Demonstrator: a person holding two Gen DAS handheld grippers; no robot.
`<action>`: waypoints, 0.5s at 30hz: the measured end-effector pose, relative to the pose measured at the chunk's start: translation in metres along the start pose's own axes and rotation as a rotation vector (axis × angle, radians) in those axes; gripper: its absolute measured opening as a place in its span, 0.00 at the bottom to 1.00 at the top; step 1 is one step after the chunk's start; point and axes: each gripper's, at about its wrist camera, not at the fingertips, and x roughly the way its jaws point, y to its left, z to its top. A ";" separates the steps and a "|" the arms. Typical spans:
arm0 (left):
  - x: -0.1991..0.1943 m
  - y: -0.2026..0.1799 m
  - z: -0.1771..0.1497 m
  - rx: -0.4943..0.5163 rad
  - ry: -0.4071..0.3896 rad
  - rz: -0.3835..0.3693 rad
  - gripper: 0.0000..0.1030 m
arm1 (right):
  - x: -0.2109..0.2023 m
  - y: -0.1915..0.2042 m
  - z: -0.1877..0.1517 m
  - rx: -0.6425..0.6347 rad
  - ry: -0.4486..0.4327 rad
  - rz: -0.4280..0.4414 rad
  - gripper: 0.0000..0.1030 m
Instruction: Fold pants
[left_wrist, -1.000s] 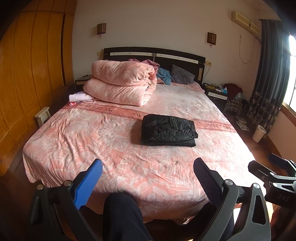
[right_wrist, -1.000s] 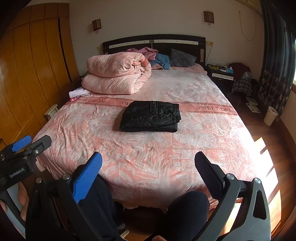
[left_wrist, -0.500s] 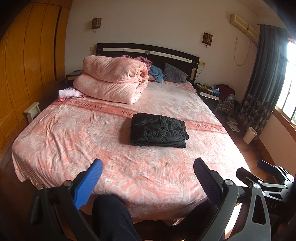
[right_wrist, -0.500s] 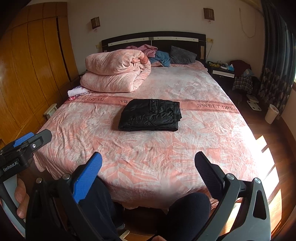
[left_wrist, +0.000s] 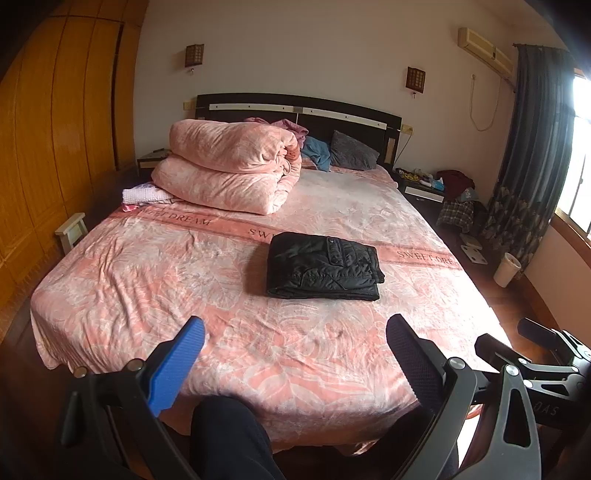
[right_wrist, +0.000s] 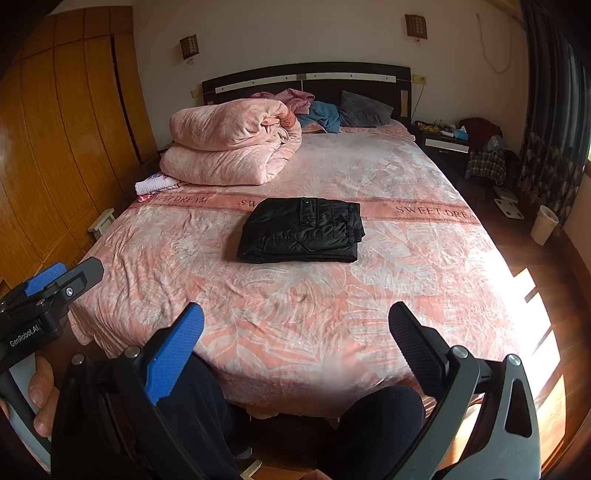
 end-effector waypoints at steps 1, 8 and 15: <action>-0.001 0.000 0.000 0.003 -0.002 0.002 0.96 | 0.000 0.000 0.000 0.000 0.000 0.000 0.97; -0.003 0.002 -0.001 0.000 -0.002 0.002 0.96 | 0.000 -0.001 0.000 0.000 0.000 0.000 0.97; -0.003 0.003 -0.001 0.000 0.005 0.013 0.96 | 0.000 -0.001 0.000 0.001 0.000 0.002 0.97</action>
